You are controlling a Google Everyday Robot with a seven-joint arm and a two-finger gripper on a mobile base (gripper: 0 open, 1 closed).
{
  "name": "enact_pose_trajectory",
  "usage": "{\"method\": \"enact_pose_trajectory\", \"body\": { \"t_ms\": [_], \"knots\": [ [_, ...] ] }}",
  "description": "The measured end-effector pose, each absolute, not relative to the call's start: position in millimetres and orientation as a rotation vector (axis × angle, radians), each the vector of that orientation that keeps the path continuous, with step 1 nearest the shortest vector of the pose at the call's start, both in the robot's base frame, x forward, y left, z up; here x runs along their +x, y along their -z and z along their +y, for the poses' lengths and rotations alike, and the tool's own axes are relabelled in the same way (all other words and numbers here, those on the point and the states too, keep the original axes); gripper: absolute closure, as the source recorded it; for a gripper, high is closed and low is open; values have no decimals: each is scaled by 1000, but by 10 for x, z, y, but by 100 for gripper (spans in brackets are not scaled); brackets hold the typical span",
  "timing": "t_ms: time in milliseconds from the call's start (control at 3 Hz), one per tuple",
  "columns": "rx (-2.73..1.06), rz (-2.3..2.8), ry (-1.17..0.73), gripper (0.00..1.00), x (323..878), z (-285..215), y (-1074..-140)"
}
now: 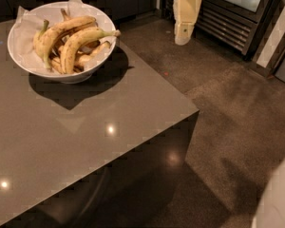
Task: Pick banana from white bowl
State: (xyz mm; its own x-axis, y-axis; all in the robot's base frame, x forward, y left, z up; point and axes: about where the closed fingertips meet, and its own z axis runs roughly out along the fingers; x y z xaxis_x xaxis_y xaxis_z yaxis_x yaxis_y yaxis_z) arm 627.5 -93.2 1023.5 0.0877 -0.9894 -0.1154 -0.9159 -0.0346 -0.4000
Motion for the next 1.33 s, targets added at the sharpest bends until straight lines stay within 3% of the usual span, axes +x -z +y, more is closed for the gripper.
{"method": "enact_pose_trajectory", "body": {
  "t_ms": [1000, 1333],
  "knots": [
    [-2136, 1639, 156, 0, 6764, -60, -10280],
    [-2103, 1616, 172, 0, 6859, -2, -10324]
  ]
}}
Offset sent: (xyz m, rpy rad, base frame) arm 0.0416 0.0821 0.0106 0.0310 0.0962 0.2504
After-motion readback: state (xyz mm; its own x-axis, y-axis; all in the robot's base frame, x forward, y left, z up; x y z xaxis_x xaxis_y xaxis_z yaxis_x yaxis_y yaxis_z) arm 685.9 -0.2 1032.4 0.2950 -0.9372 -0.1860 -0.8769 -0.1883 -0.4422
